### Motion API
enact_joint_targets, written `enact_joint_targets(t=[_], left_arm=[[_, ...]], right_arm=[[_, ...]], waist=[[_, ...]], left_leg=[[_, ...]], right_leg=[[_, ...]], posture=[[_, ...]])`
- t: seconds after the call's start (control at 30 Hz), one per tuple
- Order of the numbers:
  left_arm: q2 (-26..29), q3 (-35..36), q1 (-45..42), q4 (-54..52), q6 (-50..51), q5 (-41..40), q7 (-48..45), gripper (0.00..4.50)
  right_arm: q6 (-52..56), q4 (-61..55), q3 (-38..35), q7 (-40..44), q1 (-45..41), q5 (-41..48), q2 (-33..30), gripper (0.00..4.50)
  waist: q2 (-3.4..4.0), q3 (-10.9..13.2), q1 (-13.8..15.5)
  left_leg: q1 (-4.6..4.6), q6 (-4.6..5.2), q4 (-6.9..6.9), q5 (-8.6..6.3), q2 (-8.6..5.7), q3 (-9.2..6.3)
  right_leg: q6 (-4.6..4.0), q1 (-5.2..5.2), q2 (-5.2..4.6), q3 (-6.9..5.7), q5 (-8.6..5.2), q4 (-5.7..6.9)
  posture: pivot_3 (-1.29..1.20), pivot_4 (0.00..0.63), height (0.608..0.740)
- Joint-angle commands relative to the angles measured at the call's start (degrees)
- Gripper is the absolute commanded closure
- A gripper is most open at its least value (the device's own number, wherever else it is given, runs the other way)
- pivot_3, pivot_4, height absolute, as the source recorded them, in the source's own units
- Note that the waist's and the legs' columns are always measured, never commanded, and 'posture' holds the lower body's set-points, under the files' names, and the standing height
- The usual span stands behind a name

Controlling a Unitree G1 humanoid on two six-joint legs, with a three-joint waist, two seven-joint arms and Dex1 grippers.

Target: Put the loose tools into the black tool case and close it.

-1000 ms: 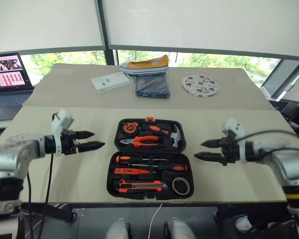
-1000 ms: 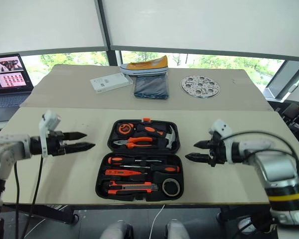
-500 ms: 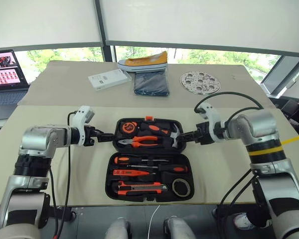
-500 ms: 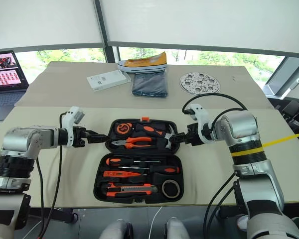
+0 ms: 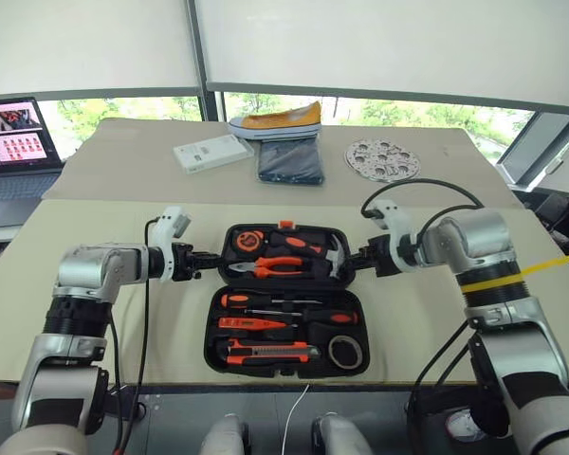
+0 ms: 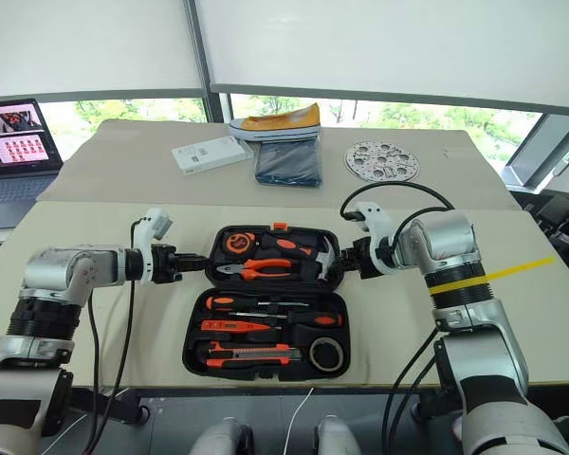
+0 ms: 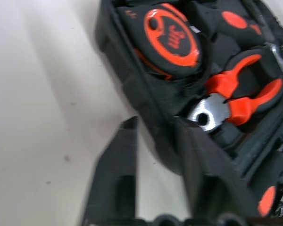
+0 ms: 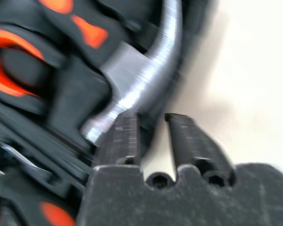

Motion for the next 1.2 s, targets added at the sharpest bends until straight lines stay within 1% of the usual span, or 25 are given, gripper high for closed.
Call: enact_joint_targets(t=[0.03,0.2,0.3,0.33,0.37,0.43,0.5,0.57,0.6,0.63,0.67,0.7,0.73,0.8,0.87,0.97,1.0,1.03,1.07,1.1,1.13,1.2], left_arm=[[-0.1,1.0,-0.4,0.7,-1.2,1.3,1.4,4.50],[0.1,1.7,0.5,0.8,-1.5,1.1,1.6,4.50],[-0.4,3.7,1.4,0.6,-3.6,0.8,2.8,4.50],[-0.5,4.4,2.0,0.1,-6.9,1.0,2.2,4.50],[-0.6,4.9,3.1,-0.6,-11.6,1.8,1.9,4.50],[-1.3,6.5,4.6,-1.7,-18.3,2.2,2.0,4.50],[-2.8,8.7,5.7,-2.3,-23.4,1.4,2.9,4.50],[-4.9,10.5,7.7,-3.3,-39.4,3.8,3.2,4.50],[-6.0,11.0,8.6,-2.8,-50.0,5.7,2.7,4.50],[-6.7,11.2,9.0,-2.1,-57.2,6.9,2.2,4.50],[-7.4,11.1,9.7,-1.4,-62.0,7.4,1.5,4.50],[-7.8,11.0,10.0,-0.5,-65.2,7.6,0.9,4.50],[-7.7,10.4,11.0,0.5,-69.1,8.3,-0.3,4.50],[-6.5,8.1,14.4,2.2,-78.3,10.0,-5.7,4.50],[-5.7,6.9,15.8,3.7,-82.9,11.2,-7.9,4.50],[-4.9,6.4,20.6,5.0,-89.8,13.4,-8.9,4.50],[-4.4,6.5,22.6,6.1,-92.1,13.4,-9.9,4.15],[-3.7,7.0,23.6,7.9,-97.2,15.3,-8.8,3.79],[-3.2,7.5,24.6,9.1,-98.7,15.4,-8.5,3.52],[-2.8,7.7,25.1,10.1,-99.6,15.6,-8.1,3.18],[-2.1,7.7,25.8,10.7,-100.8,15.7,-8.4,2.72],[-1.0,7.9,27.0,11.7,-101.8,15.7,-8.3,2.03]], right_arm=[[2.3,-2.0,-1.9,-0.4,1.5,0.5,-2.2,4.43],[2.1,-2.0,-2.6,-1.3,3.3,0.9,-2.0,4.43],[-2.2,-3.0,-2.8,-1.6,4.6,0.2,-1.3,4.43],[-8.9,-4.6,-3.9,-2.0,5.7,-0.7,-0.7,4.43],[-18.4,-6.5,-3.9,-2.0,7.6,-2.9,-1.0,4.43],[-31.3,-9.2,-4.6,-1.7,10.7,-5.2,-1.5,4.43],[-36.8,-10.7,-6.2,-1.6,13.1,-5.1,-1.6,4.43],[-45.7,-12.9,-9.1,-1.7,17.0,-5.3,-1.9,4.43],[-56.0,-13.7,-9.6,-0.8,20.2,-7.3,-2.6,4.43],[-63.4,-14.1,-9.8,0.0,22.3,-8.8,-3.2,4.43],[-73.7,-13.6,-8.2,1.5,25.3,-11.9,-4.5,4.43],[-81.1,-12.8,-7.2,2.6,27.2,-14.0,-5.3,4.43],[-85.2,-11.4,-6.4,1.8,28.8,-15.9,-5.4,4.43],[-92.9,-8.6,-5.2,0.4,31.3,-19.3,-5.6,4.43],[-98.0,-6.3,-4.6,-0.3,32.1,-21.7,-5.8,4.43],[-112.3,-1.7,-2.5,-5.6,34.4,-32.7,-9.0,4.43],[-117.1,-0.6,-1.4,-8.0,35.3,-37.2,-10.6,4.48],[-119.2,0.3,-1.2,-8.6,36.2,-37.7,-11.0,4.12],[-120.5,1.0,-0.9,-9.2,37.0,-38.3,-11.3,3.74],[-121.3,1.6,-0.8,-9.1,37.5,-37.9,-11.5,3.52],[-121.8,2.2,-0.9,-9.2,38.0,-37.8,-11.7,3.16],[-122.8,2.6,-2.0,-9.9,39.1,-37.6,-12.4,2.51]], waist=[[0.00,0.0,0.0],[0.00,0.0,0.0],[-0.01,0.0,0.0],[-0.04,0.0,0.0],[-0.07,0.0,-0.1],[-0.07,0.0,-0.1],[-0.06,0.0,-0.1],[-0.08,0.0,-0.1],[-0.09,0.0,0.0],[-0.09,0.0,0.1],[-0.09,0.1,0.3],[-0.09,0.1,0.4],[-0.08,0.1,0.5],[-0.08,0.1,0.4],[-0.08,0.1,0.1],[-0.07,0.1,0.0],[-0.07,0.1,0.0],[-0.07,0.1,0.0],[-0.07,0.1,0.0],[-0.07,0.1,0.0],[-0.07,0.1,0.0],[-0.07,0.1,0.0]], left_leg=[[0.00,0.03,0.00,0.06,-0.04,-0.08],[-0.02,0.05,-0.01,0.14,-0.15,-0.16],[-0.03,0.05,-0.01,0.15,-0.15,-0.17],[-0.03,0.05,-0.01,0.15,-0.15,-0.18],[-0.02,0.05,0.00,0.15,-0.15,-0.19],[0.03,0.05,0.00,0.15,-0.14,-0.20],[-0.05,0.09,-0.01,0.24,-0.17,-0.19],[-0.27,0.13,-0.01,0.36,-0.19,-0.17],[-0.31,0.14,0.00,0.37,-0.19,-0.16],[-0.38,0.14,-0.01,0.37,-0.20,-0.16],[-0.46,0.14,-0.02,0.37,-0.20,-0.16],[-0.66,0.15,-0.03,0.36,-0.22,-0.17],[-0.71,0.18,-0.04,0.34,-0.25,-0.14],[-0.75,0.23,-0.05,0.31,-0.27,-0.10],[-0.68,0.29,-0.05,0.27,-0.26,-0.03],[-0.62,0.30,-0.05,0.26,-0.25,0.01],[-0.53,0.30,-0.05,0.26,-0.25,0.01],[-0.37,0.30,-0.08,0.25,-0.25,0.05],[-0.14,0.31,-0.13,0.24,-0.25,0.09],[-0.06,0.30,-0.15,0.24,-0.23,0.10],[-0.02,0.30,-0.14,0.24,-0.20,0.08],[-0.01,0.30,-0.11,0.26,-0.20,0.10]], right_leg=[[0.01,0.02,0.00,-0.01,0.03,0.02],[0.04,0.03,-0.03,0.07,0.05,0.06],[0.04,0.03,-0.03,0.07,0.05,0.04],[0.04,0.03,-0.03,0.07,0.06,0.04],[0.05,0.04,-0.02,0.07,0.06,0.04],[0.07,0.10,-0.02,0.06,0.09,0.00],[0.15,0.03,-0.02,0.10,0.23,-0.09],[0.22,-0.15,-0.04,0.14,0.39,-0.18],[0.20,-0.16,-0.05,0.14,0.43,-0.21],[0.19,-0.19,-0.05,0.13,0.44,-0.26],[0.20,-0.22,-0.06,0.12,0.44,-0.34],[0.22,-0.33,-0.08,0.09,0.45,-0.40],[0.26,-0.37,-0.10,0.10,0.47,-0.46],[0.31,-0.37,-0.12,0.12,0.49,-0.55],[0.33,-0.31,-0.12,0.16,0.50,-0.61],[0.33,-0.27,-0.13,0.15,0.49,-0.57],[0.33,-0.20,-0.15,0.14,0.49,-0.57],[0.34,-0.08,-0.18,0.15,0.47,-0.57],[0.33,0.08,-0.18,0.17,0.46,-0.57],[0.32,0.15,-0.18,0.17,0.43,-0.56],[0.28,0.19,-0.16,0.14,0.40,-0.56],[0.26,0.18,-0.17,0.16,0.40,-0.53]], posture=[[0.00,0.150,0.740],[0.00,0.150,0.740],[0.00,0.150,0.740],[0.00,0.150,0.740],[0.00,0.150,0.740],[0.00,0.150,0.740],[0.00,0.150,0.740],[0.00,0.150,0.740],[0.00,0.150,0.740],[0.00,0.150,0.740],[0.00,0.150,0.740],[0.00,0.150,0.740],[0.00,0.150,0.740],[0.00,0.150,0.740],[0.00,0.150,0.740],[0.00,0.150,0.740],[0.00,0.150,0.740],[0.00,0.150,0.740],[0.00,0.150,0.740],[0.00,0.150,0.740],[0.00,0.150,0.740],[0.00,0.150,0.740]])
